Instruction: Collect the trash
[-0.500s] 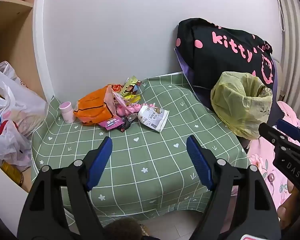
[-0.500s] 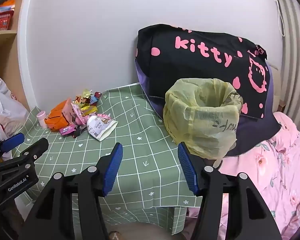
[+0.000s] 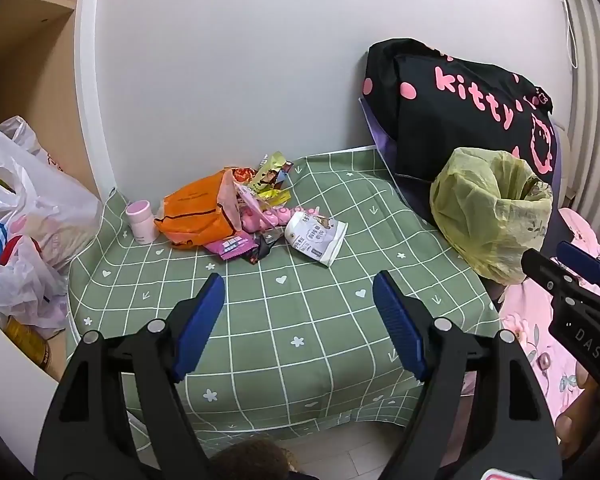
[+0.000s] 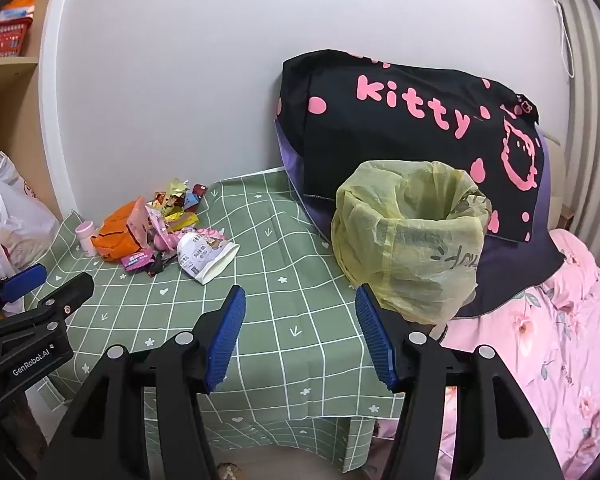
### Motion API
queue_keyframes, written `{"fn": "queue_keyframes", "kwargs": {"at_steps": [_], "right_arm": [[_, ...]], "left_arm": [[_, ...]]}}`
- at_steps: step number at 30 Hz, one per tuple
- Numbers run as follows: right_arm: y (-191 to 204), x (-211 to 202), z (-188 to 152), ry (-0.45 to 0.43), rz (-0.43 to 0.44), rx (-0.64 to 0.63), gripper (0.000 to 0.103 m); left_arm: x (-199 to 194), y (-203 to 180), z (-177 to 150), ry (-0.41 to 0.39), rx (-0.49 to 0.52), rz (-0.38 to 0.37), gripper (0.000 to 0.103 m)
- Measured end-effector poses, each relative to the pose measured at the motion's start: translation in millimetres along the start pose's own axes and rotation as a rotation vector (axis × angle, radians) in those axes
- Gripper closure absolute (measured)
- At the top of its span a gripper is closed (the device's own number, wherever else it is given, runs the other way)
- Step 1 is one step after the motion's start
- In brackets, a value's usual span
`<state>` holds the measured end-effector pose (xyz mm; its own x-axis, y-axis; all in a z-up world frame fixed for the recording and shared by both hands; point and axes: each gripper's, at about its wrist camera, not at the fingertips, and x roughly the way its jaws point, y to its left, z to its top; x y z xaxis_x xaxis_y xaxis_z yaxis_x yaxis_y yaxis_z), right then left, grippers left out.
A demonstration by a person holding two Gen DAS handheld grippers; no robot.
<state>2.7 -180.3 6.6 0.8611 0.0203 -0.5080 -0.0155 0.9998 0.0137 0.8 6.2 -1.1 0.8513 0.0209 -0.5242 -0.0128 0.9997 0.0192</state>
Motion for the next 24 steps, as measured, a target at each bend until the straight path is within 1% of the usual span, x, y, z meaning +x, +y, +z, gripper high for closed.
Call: {"fn": "queue_keyframes", "kwargs": {"at_steps": [24], "right_arm": [[-0.1, 4.5, 0.9, -0.005, -0.003, -0.01, 0.049]], "left_arm": [[1.2, 4.5, 1.1, -0.001, -0.01, 0.007, 0.03]]}}
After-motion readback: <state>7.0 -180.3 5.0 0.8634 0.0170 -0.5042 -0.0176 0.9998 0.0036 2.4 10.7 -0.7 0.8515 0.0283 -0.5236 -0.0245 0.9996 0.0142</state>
